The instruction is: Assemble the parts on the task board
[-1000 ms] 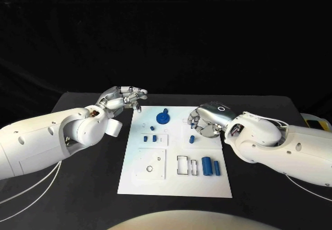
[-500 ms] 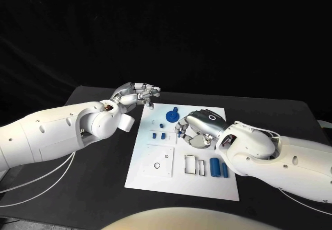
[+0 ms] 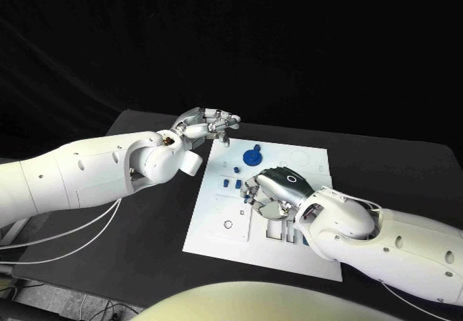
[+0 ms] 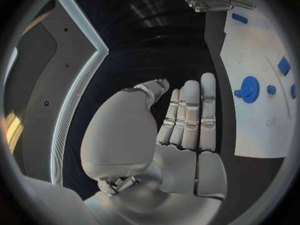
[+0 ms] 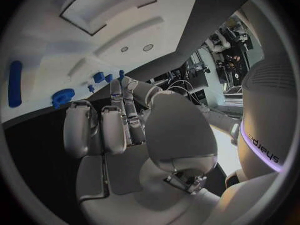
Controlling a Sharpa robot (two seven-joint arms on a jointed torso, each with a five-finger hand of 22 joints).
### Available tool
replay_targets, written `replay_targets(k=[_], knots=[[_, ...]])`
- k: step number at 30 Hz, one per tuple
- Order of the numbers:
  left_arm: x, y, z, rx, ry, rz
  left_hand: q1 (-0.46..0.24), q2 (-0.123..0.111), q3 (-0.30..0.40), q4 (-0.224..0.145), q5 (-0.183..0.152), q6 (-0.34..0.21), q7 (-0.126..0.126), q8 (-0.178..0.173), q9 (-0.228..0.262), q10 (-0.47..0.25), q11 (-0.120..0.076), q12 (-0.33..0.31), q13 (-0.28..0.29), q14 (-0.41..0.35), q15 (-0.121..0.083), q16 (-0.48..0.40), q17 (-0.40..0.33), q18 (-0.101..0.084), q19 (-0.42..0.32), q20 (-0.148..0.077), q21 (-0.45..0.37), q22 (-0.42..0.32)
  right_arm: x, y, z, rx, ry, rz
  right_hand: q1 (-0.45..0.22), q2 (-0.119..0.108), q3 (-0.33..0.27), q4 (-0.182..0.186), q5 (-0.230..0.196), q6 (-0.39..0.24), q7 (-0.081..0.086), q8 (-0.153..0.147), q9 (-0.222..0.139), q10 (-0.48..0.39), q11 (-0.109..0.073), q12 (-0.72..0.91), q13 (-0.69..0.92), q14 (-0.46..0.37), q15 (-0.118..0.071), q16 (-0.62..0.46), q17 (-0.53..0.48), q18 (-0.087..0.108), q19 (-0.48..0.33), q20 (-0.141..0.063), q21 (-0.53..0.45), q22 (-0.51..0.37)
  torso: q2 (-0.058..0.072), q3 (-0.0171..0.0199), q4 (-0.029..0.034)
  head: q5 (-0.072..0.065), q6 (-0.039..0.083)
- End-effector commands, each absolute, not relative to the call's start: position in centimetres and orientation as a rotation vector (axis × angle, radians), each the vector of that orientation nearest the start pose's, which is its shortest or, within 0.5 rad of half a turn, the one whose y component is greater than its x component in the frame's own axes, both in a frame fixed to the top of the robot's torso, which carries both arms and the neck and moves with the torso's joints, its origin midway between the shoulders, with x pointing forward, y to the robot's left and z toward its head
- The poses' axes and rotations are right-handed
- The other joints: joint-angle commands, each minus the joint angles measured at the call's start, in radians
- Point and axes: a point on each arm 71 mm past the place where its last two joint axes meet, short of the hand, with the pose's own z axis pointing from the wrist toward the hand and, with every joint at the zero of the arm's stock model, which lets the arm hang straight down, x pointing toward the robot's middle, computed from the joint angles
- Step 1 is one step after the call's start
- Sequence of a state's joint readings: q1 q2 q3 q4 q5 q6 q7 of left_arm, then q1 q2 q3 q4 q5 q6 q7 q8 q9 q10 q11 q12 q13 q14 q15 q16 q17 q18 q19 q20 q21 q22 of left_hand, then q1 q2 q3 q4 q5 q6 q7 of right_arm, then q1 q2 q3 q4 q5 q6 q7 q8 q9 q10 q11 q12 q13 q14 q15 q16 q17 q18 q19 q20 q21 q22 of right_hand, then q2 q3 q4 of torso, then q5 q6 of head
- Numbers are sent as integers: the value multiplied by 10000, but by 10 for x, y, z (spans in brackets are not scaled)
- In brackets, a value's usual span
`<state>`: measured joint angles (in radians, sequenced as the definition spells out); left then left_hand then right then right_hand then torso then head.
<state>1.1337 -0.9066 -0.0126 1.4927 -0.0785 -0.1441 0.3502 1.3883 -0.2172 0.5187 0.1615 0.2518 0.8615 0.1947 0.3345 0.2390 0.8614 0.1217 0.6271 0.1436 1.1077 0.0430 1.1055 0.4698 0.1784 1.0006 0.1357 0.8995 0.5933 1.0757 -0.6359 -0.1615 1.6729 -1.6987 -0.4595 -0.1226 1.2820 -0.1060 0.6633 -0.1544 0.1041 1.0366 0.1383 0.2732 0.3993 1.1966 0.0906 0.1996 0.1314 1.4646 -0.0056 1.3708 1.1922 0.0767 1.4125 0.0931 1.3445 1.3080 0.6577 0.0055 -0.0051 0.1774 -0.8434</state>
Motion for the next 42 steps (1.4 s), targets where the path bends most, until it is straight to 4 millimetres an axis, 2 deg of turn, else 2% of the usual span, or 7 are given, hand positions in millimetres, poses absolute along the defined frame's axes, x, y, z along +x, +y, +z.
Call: replay_targets(k=[1, 17, 31, 42], knots=[[481, 238, -202, -10890, 15378, -15967, 21, 4, -46, 12, -20, -58, -16, -39, -10, -61, 34, -45, -9, -32, 28, -42, -17, 62, 86, 16, -61, -9, 381, -54, -247, -4804, 15516, 9618, -40, -17, 46, -22, 34, -43, 43, 46, 18, 185, -230, 59, 10, 397, -56, 47, -10, -120, 35, 2, -15, 601, 3, -1, 2, 89, -50], [481, 236, -201, -10875, 15422, -16018, 26, 3, -49, 10, -19, -62, -15, -42, -11, -75, 37, -51, -12, -33, 30, -45, -19, 62, 89, 18, -69, -15, 377, -47, -267, -4964, 15778, 9645, -49, -20, 45, -20, 39, -55, 47, 42, 21, 174, -226, 52, 13, 394, -53, 41, -26, -114, 21, 4, -33, 586, -3, -5, -2, 277, -235], [480, 236, -202, -10884, 15440, -16005, 26, 3, -49, 10, -19, -62, -15, -42, -11, -75, 37, -51, -12, -33, 30, -45, -19, 62, 89, 18, -69, -15, 377, -49, -271, -5061, 15905, 9507, -73, -22, 39, -11, 41, -68, 52, 40, 28, 162, -219, 44, 19, 392, -47, 43, -29, -112, 14, 8, -39, 583, -4, 0, -9, 314, -293], [480, 236, -202, -10884, 15453, -16012, 26, 3, -49, 10, -19, -62, -15, -42, -11, -75, 37, -51, -12, -33, 30, -45, -19, 62, 89, 18, -69, -15, 377, -50, -272, -5128, 15983, 9494, -87, -21, 34, -4, 40, -70, 53, 42, 33, 160, -217, 42, 24, 390, -44, 42, -35, -116, 22, 11, -25, 597, 4, 5, -7, 334, -293]])
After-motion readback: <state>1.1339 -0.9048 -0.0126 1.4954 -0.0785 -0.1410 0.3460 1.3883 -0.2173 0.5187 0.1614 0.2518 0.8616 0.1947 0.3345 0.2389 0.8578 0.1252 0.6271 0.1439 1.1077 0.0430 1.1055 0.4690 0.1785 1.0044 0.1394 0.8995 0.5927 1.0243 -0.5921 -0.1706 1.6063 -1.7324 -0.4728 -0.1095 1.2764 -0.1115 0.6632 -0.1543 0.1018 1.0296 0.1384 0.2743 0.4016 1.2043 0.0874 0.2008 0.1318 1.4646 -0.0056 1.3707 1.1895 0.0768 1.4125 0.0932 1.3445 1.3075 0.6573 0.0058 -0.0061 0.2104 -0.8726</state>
